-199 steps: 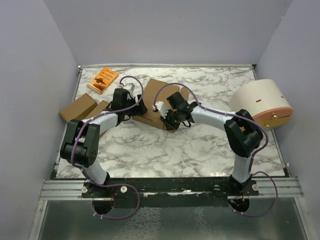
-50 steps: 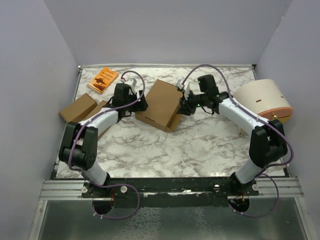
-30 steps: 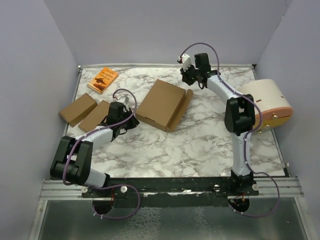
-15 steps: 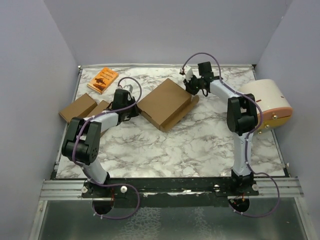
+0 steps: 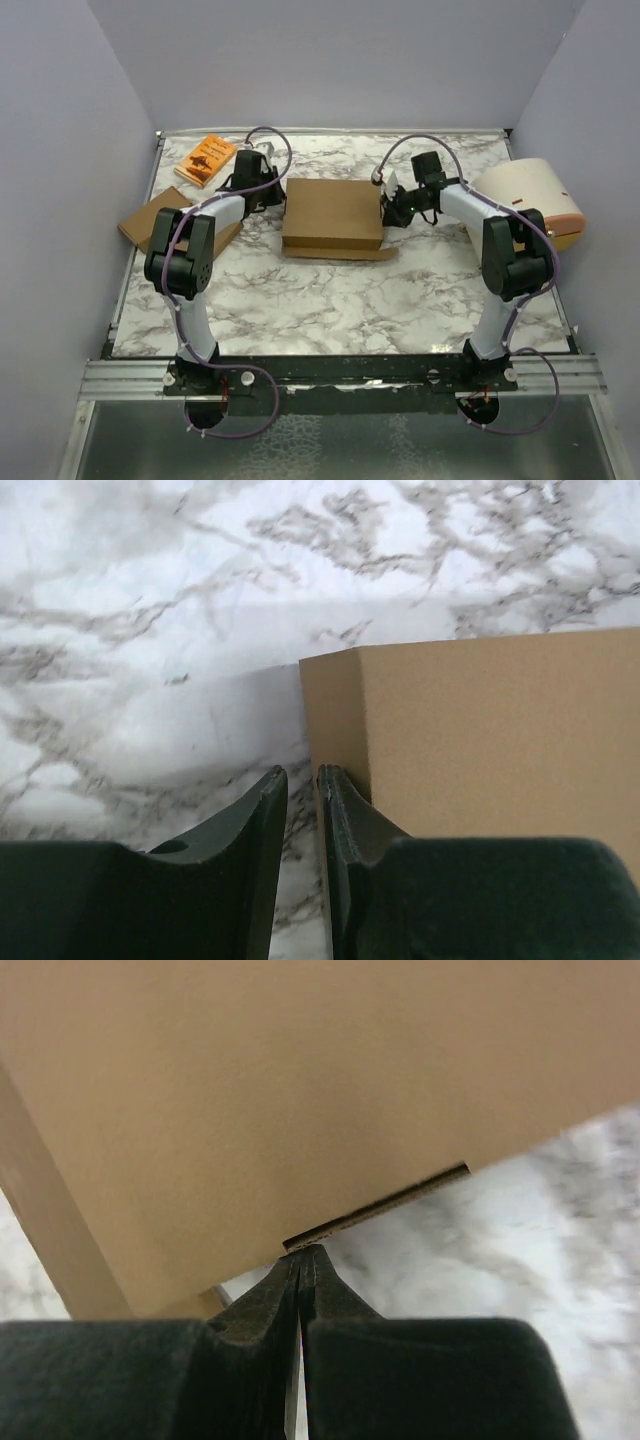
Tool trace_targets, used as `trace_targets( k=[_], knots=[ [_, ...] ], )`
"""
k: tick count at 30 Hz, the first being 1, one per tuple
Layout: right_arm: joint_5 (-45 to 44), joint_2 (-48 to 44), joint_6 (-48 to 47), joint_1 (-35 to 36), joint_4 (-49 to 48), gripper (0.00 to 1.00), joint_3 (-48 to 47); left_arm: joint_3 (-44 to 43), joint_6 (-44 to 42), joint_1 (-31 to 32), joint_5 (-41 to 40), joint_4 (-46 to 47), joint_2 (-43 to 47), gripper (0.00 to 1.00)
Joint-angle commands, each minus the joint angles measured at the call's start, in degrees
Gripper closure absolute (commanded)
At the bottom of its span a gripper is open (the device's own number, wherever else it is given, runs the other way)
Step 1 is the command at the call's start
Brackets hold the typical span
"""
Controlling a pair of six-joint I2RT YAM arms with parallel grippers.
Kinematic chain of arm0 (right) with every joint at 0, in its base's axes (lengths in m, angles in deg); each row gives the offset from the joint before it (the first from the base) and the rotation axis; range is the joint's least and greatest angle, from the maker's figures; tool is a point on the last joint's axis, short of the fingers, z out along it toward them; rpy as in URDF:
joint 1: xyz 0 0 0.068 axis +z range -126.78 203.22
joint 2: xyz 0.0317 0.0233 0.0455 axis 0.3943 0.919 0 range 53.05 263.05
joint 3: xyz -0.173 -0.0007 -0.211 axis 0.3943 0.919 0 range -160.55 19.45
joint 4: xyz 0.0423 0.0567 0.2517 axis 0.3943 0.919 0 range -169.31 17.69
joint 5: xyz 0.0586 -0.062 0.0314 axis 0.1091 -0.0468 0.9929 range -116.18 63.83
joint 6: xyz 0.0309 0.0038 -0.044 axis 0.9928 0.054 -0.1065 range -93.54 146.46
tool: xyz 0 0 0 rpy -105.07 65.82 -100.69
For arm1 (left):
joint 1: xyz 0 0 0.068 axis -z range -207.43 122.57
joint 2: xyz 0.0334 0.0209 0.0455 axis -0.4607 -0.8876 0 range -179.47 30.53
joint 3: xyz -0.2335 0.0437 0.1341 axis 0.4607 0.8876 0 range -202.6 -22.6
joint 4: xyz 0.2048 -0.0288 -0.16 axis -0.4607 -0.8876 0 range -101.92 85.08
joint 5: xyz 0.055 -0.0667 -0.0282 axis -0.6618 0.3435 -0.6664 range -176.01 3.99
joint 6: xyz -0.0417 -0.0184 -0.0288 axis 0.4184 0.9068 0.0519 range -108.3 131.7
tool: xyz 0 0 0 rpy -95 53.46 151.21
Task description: Fold the paper box
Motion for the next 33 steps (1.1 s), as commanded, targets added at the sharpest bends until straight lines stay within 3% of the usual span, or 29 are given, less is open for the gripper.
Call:
trace_targets(
  k=[1, 13, 22, 26, 29, 31, 33],
  knots=[
    [12.0, -3.7, -2.8, 1.7, 2.0, 0.99, 5.7, -6.8, -1.7, 1.6, 12.8, 2.4, -5.0, 0.75],
    [17.2, -7.4, -4.7, 5.2, 5.9, 0.99, 10.5, -27.3, -6.1, 4.6, 22.8, -6.6, -18.4, 0.75],
    [18.7, -11.3, -9.5, 6.6, 11.2, 0.94, 10.8, -30.5, -9.9, 4.6, 21.8, -6.1, -14.5, 0.75],
    [22.3, -15.8, -12.6, 6.6, 14.0, 0.92, 13.0, -23.0, -11.5, 2.8, 20.3, 0.3, -4.7, 0.74],
    [25.5, -19.7, -13.1, 6.6, 14.0, 0.85, 13.3, -9.9, -11.3, 2.7, 20.4, 11.2, 6.7, 0.66],
    [27.7, -21.8, -12.5, 6.6, 12.8, 0.78, 12.7, 2.0, -9.4, 3.1, 21.2, 22.3, 15.0, 0.54],
    [30.7, -23.5, -11.4, 6.5, 10.4, 0.63, 12.0, 13.5, -8.0, 4.3, 21.8, 34.1, 21.9, 0.47]
  ],
)
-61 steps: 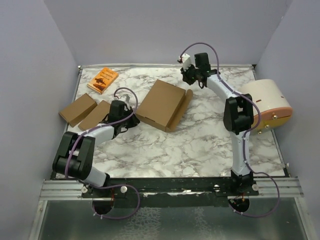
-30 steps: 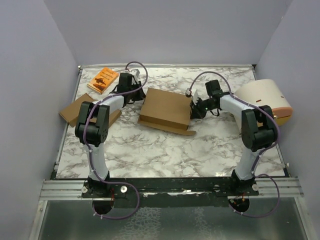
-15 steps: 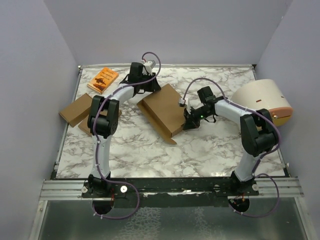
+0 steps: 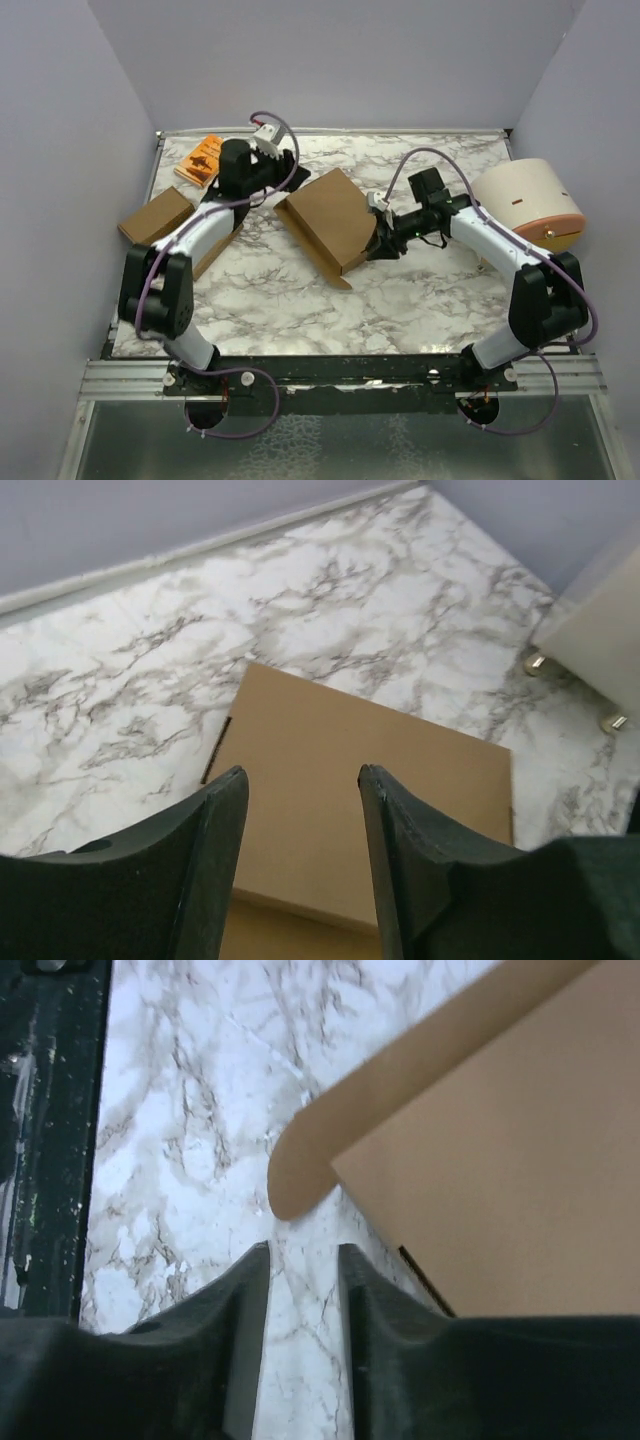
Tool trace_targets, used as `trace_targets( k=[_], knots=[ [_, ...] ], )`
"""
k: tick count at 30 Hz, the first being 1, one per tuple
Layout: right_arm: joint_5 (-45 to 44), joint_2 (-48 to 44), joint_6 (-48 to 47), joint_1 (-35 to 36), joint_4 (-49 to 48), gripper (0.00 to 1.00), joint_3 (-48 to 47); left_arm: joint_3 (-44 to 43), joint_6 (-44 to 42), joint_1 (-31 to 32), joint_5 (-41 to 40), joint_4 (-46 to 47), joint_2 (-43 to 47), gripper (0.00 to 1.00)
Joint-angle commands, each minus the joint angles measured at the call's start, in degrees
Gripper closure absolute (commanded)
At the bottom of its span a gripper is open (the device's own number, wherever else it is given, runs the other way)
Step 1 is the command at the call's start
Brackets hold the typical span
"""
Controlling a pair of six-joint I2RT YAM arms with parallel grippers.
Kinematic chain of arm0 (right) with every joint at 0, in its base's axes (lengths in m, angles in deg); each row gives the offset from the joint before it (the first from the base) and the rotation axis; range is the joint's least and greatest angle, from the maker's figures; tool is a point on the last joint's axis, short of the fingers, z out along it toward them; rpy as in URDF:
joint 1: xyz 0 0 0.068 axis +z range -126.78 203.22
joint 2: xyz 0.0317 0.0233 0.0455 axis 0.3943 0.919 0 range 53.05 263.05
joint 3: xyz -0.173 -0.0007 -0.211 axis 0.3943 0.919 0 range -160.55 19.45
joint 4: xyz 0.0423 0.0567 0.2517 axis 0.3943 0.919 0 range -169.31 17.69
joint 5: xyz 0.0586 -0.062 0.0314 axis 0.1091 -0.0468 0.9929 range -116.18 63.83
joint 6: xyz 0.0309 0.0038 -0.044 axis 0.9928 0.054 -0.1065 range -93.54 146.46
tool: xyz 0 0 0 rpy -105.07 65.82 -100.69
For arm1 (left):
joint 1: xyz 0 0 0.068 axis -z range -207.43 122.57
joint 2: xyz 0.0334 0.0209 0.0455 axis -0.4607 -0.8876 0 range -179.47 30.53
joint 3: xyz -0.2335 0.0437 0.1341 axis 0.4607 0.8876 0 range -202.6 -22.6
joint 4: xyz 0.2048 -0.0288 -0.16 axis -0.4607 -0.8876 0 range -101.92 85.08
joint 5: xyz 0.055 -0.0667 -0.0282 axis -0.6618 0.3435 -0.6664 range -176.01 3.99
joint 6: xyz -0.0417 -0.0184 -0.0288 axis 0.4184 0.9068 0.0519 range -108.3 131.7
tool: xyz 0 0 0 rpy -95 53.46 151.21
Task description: Fold the paper box
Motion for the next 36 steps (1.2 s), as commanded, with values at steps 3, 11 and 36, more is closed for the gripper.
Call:
trace_targets(
  k=[3, 11, 36],
  knots=[
    [12.7, -5.6, 1.8, -0.1, -7.5, 0.46, -1.6, 31.5, 0.1, 5.0, 3.2, 39.6, 20.5, 0.47],
    [9.5, -1.6, 22.1, -1.2, -17.7, 0.39, -3.1, 53.8, -17.4, 17.2, 3.5, 50.4, 33.0, 0.46],
    [0.1, 4.8, 21.7, -2.4, -18.6, 0.38, -0.5, 45.2, -43.3, 30.6, 0.1, 12.9, 25.0, 0.49]
  ],
)
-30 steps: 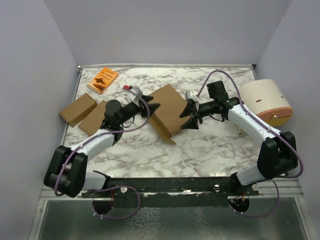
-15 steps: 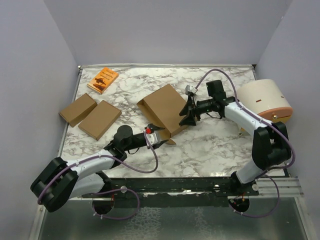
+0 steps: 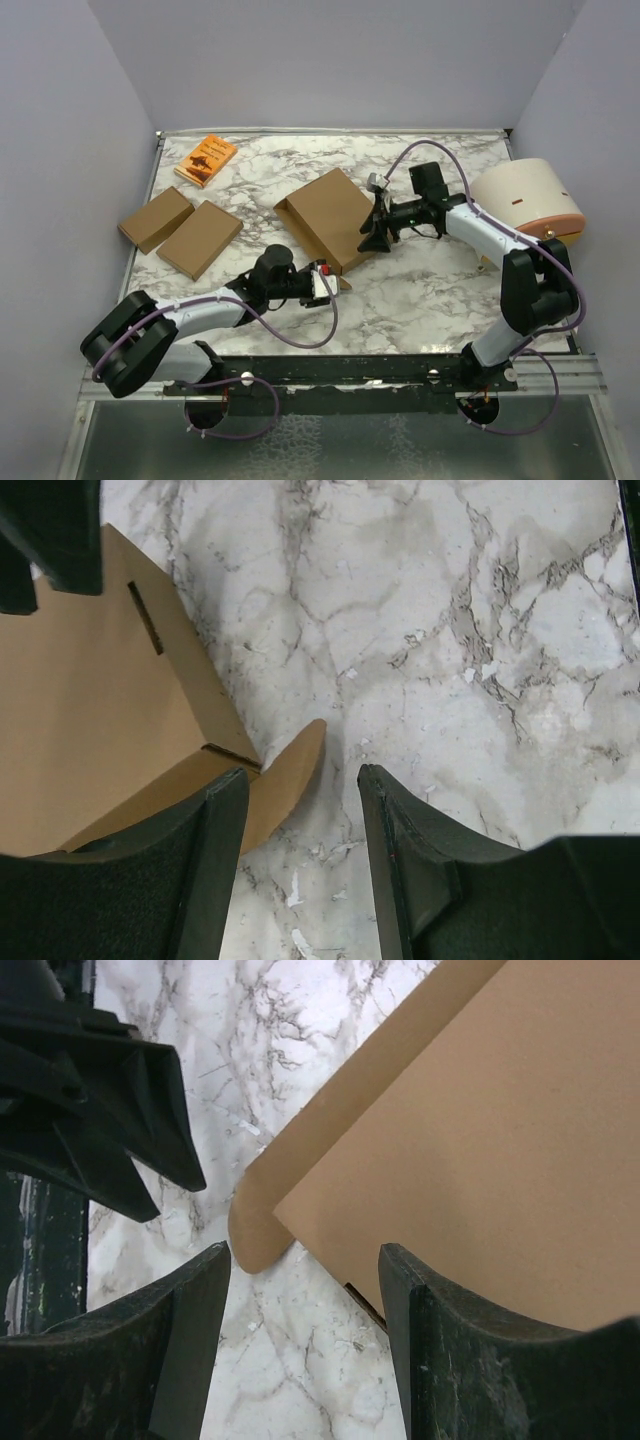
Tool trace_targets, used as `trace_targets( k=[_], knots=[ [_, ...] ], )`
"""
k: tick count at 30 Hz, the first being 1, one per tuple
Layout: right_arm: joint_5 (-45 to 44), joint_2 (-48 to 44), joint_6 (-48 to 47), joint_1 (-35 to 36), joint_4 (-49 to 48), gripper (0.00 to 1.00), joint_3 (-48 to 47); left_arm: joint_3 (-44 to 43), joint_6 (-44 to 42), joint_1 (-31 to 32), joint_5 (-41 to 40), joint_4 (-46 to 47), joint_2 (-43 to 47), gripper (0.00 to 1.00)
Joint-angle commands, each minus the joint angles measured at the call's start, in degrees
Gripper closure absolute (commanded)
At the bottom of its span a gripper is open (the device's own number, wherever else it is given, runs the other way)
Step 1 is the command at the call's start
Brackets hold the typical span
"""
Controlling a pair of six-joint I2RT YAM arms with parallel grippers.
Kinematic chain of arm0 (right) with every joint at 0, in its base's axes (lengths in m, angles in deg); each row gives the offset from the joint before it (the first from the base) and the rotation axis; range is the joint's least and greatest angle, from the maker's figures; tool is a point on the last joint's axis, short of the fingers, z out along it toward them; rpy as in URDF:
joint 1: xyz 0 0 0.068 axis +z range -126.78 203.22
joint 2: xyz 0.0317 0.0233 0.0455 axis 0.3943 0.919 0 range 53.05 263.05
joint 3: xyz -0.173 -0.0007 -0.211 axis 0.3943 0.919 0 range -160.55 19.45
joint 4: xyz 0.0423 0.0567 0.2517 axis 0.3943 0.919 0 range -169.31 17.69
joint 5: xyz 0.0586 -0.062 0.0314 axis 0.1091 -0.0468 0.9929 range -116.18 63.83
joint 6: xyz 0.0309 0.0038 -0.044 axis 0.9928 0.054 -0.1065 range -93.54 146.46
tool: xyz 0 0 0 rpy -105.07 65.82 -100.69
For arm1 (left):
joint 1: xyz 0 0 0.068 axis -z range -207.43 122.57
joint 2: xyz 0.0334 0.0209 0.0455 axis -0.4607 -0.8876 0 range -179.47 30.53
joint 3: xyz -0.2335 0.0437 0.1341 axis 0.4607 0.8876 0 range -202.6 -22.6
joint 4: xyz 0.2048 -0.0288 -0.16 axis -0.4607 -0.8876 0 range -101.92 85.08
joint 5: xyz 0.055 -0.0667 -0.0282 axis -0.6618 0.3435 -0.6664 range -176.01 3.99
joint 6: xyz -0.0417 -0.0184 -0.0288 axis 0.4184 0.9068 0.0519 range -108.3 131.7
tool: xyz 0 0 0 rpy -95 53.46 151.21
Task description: Fold the paper box
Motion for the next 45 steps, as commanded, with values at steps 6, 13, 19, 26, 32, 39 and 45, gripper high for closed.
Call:
trace_targets(
  k=[6, 13, 19, 26, 32, 39, 45],
  knots=[
    [-4.1, 1.7, 13.1, -3.4, -8.3, 0.36, 1.5, -2.2, -2.1, 3.8, -4.5, -1.2, -4.5, 0.54],
    [-2.3, 2.3, 21.6, -6.5, -14.4, 0.34, 3.6, -3.7, -3.0, 6.7, -9.5, -0.4, -8.7, 0.59],
    [-0.4, 5.6, 28.5, -9.3, -15.9, 0.30, 2.8, -4.2, -3.7, 7.5, -13.7, 0.1, -10.0, 0.64],
    [0.2, 5.4, 28.6, -9.7, -16.4, 0.29, 3.1, -4.3, -3.9, 7.9, -17.3, 1.8, -11.8, 0.70],
    [0.6, 6.1, 29.1, -9.8, -16.6, 0.29, 3.1, -3.3, -3.2, 8.1, -19.6, 4.8, -12.1, 0.73],
    [0.6, 6.2, 31.0, -10.1, -17.9, 0.29, 3.7, -3.1, -2.7, 8.2, -19.8, 5.7, -12.2, 0.77],
    [-0.6, 6.3, 34.1, -10.7, -20.1, 0.29, 4.6, -2.7, -2.3, 8.2, -19.1, 6.0, -12.4, 0.79]
  ],
)
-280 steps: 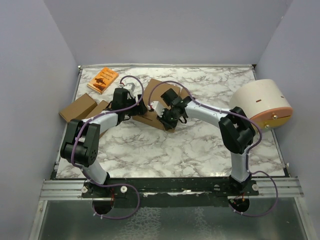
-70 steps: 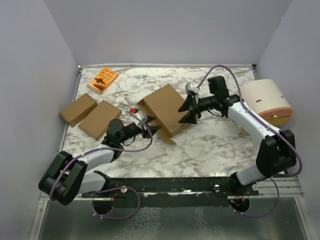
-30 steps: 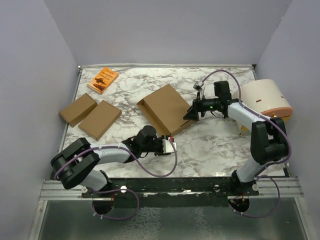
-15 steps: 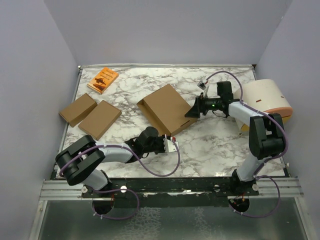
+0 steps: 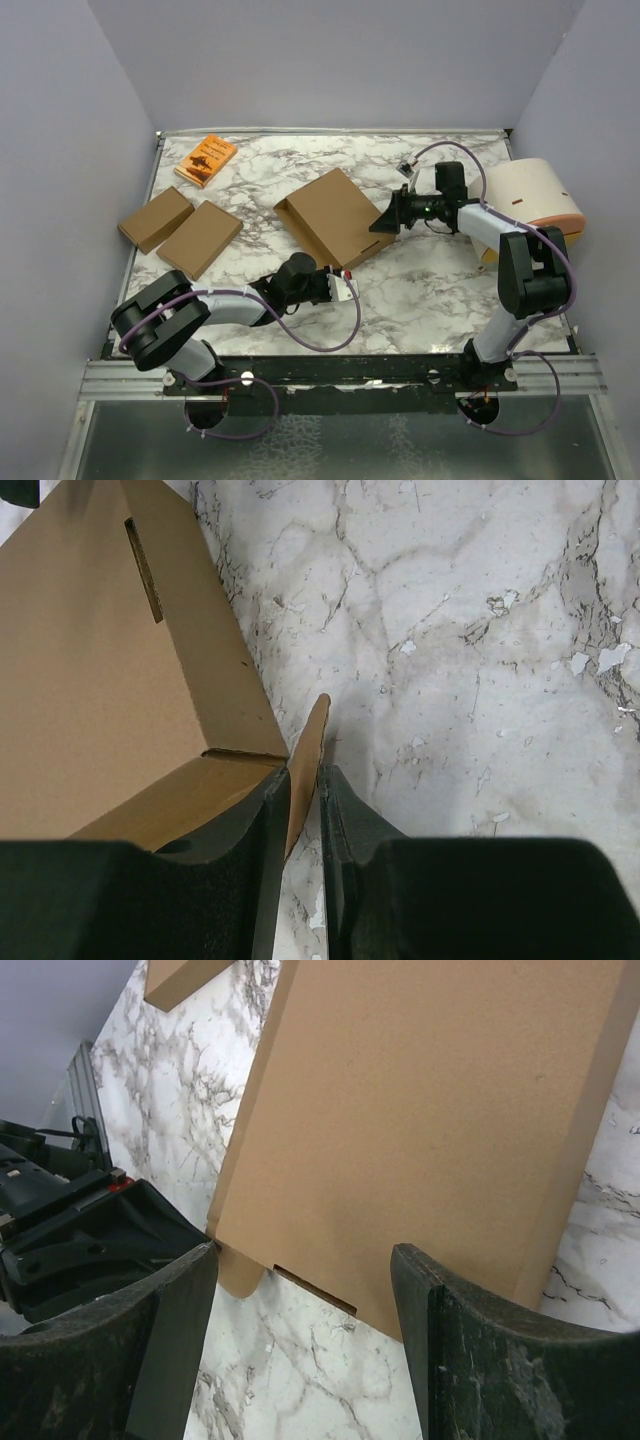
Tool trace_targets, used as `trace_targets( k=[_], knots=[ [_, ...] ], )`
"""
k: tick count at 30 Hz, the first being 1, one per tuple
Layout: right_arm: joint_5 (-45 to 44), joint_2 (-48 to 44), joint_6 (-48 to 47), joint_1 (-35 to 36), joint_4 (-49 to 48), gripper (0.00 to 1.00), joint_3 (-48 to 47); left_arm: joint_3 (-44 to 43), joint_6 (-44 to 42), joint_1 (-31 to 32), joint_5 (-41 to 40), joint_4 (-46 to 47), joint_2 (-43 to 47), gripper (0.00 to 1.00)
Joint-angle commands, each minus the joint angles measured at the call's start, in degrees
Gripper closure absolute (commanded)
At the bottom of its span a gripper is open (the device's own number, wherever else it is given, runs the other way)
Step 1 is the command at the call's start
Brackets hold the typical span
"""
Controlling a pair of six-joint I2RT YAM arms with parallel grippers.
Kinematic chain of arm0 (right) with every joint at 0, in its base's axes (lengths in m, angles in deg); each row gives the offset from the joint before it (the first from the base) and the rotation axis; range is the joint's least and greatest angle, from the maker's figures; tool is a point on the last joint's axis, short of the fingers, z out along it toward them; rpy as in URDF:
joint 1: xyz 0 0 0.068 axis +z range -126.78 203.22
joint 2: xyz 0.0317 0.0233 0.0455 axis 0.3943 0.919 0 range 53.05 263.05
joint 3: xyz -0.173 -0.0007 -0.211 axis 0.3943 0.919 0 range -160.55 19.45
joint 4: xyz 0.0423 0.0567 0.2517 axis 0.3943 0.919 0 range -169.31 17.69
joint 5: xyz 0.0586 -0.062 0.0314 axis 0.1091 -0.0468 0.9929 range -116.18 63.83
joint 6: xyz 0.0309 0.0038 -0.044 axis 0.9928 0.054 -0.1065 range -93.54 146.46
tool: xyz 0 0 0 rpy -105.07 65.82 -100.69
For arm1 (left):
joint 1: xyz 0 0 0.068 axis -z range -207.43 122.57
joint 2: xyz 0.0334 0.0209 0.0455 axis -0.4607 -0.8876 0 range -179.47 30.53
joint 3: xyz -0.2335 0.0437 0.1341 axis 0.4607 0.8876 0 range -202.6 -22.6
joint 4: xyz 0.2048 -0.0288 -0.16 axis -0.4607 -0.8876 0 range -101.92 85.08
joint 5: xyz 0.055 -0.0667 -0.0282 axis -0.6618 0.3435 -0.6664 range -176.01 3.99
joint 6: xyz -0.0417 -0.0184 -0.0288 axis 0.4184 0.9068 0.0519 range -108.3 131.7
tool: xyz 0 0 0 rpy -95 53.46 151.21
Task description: Fold the paper box
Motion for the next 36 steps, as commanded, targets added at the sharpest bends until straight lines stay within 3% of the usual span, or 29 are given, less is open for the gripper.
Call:
trace_targets(
  k=[1, 16, 30, 36],
  knots=[
    [0.4, 0.9, 3.5, -0.8, -3.8, 0.29, 1.2, 0.3, 0.5, 0.5, -0.1, 2.0, -0.6, 0.79],
    [-3.5, 2.2, 6.5, -1.4, -5.2, 0.30, 2.1, -0.3, 1.6, 0.5, 2.1, 3.7, -2.8, 0.79],
    [-6.4, 4.3, 5.6, -1.4, -3.2, 0.30, 1.4, 0.5, 2.5, 0.4, 1.4, 3.9, -2.8, 0.97],
    [-6.4, 4.2, 5.1, -1.4, -2.8, 0.31, 1.2, 1.5, 3.0, 0.4, 1.0, 4.8, -2.5, 1.00]
  ],
)
